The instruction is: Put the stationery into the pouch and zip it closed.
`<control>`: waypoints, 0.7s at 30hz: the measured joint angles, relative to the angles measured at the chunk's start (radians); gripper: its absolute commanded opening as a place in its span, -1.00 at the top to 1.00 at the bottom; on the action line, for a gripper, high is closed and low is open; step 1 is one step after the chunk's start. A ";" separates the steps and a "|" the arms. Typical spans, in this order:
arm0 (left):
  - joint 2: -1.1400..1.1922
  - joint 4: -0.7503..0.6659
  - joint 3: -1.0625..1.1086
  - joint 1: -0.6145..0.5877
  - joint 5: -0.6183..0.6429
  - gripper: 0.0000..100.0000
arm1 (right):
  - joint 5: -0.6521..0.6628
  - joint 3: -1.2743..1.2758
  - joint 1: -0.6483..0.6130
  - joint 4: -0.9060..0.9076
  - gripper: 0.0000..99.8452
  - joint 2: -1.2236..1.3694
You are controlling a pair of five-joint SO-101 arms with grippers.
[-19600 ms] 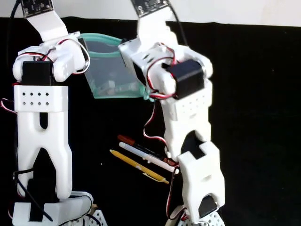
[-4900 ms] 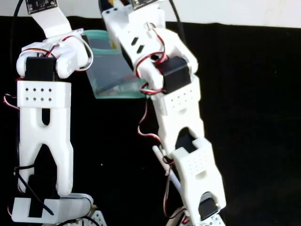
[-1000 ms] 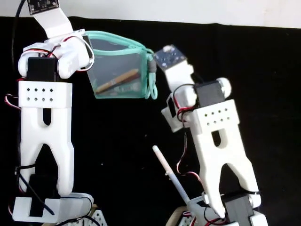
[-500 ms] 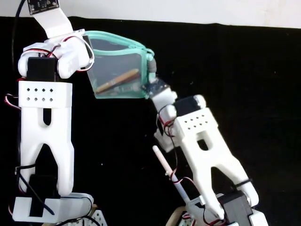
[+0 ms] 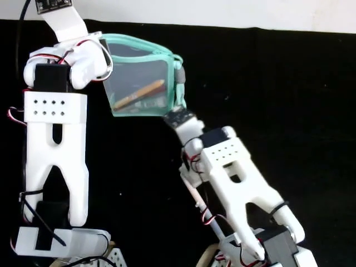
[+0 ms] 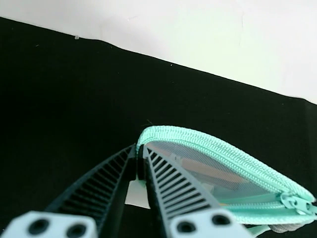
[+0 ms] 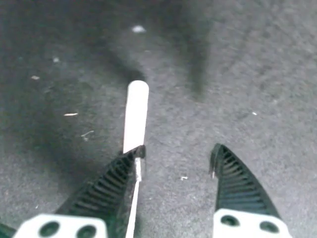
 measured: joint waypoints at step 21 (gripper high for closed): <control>0.000 0.000 -0.002 0.000 0.000 0.99 | -0.077 0.000 -0.138 -0.153 0.71 0.256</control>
